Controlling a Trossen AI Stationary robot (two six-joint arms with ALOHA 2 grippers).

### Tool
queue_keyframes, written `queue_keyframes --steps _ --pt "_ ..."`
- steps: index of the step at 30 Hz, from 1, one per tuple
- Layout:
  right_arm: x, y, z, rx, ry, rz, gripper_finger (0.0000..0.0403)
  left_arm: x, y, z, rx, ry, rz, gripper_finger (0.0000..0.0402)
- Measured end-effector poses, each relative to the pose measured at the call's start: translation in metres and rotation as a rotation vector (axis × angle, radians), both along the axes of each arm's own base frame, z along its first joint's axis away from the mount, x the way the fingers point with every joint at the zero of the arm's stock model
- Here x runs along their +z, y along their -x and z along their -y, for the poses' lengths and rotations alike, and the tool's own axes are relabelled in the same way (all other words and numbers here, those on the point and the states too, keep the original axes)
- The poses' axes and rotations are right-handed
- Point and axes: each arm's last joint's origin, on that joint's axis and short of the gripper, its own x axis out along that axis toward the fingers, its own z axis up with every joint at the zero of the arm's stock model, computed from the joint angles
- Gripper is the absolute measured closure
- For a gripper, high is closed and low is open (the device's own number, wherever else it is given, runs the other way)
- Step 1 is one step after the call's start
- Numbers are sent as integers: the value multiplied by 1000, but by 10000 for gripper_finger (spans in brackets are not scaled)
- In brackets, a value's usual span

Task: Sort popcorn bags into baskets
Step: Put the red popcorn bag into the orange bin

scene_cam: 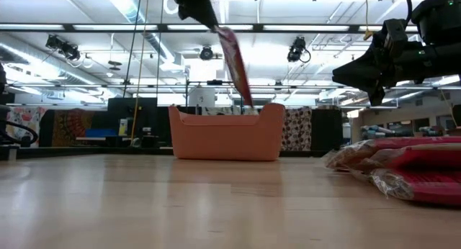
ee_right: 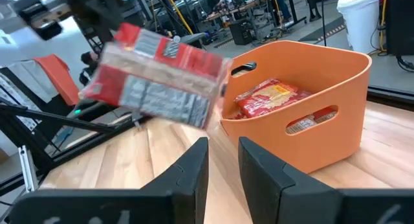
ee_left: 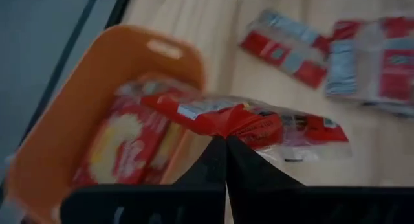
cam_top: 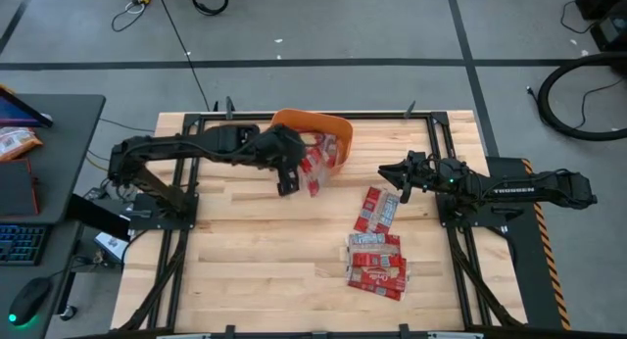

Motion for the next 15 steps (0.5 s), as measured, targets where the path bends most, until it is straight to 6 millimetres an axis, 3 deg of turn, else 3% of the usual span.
queue_keyframes --steps 15 --pt "0 0 0 0 0 0 313 -6 27 -70 197 -60 -162 401"
